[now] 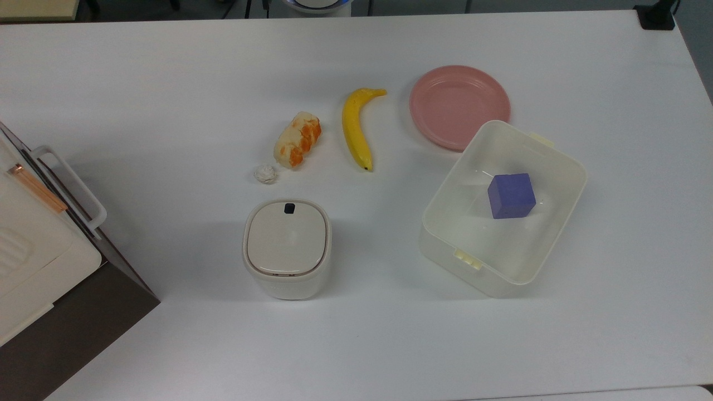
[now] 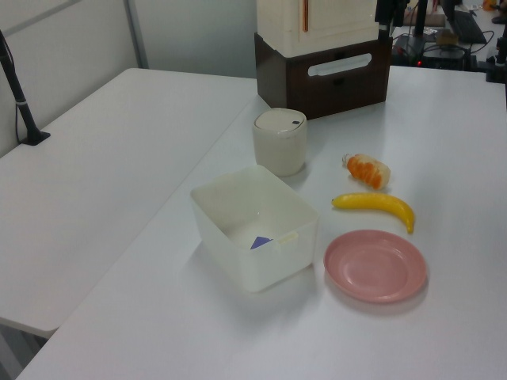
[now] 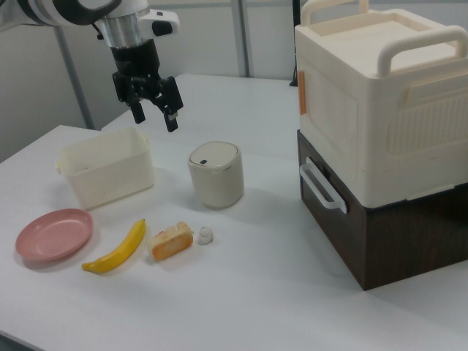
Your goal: Open the trash can
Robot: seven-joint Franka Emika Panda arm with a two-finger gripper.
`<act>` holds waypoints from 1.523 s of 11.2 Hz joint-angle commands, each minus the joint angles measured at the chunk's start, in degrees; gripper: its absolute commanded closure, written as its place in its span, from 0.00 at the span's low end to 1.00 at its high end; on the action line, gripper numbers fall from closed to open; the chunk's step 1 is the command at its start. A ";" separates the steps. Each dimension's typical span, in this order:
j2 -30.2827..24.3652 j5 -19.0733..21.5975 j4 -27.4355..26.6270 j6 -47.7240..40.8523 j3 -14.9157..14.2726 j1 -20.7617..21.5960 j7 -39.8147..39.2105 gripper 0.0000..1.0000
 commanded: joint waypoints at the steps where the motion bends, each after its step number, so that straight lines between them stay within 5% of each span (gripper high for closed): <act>1: -0.35 -0.89 -0.39 -1.38 -0.09 0.66 0.00 0.00; 11: 2.45 -0.97 0.05 -0.86 0.08 0.84 0.26 0.05; 14: 7.98 -0.62 2.24 3.52 0.43 0.84 3.14 1.00; 17: 14.48 -1.50 4.34 11.96 2.02 0.75 6.15 1.00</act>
